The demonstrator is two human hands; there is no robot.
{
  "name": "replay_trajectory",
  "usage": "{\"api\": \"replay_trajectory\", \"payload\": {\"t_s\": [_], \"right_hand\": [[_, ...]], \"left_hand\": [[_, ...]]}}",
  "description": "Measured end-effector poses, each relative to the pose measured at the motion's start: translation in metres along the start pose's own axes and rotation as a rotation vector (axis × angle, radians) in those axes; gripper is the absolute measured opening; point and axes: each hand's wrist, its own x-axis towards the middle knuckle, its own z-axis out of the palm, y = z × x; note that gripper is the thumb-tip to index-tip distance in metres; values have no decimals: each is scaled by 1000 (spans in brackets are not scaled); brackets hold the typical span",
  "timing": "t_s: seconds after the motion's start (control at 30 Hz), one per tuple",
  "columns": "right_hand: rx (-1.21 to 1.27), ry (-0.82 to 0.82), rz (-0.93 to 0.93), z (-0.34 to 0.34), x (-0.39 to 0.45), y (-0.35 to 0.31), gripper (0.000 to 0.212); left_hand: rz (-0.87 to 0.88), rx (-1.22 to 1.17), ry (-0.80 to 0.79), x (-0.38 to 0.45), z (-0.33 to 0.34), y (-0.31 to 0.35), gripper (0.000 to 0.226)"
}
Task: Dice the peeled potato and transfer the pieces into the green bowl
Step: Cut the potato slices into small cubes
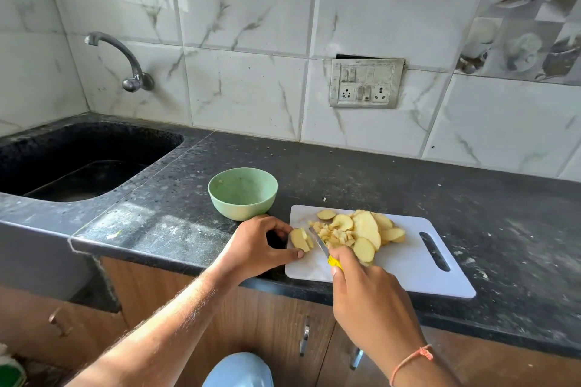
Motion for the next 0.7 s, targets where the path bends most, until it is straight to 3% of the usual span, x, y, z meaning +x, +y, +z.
{"api": "replay_trajectory", "payload": {"t_s": [0.7], "right_hand": [[-2,-9,-23,10,31,-18,21]], "left_hand": [[6,-13,10,-2,0,1,44]]}}
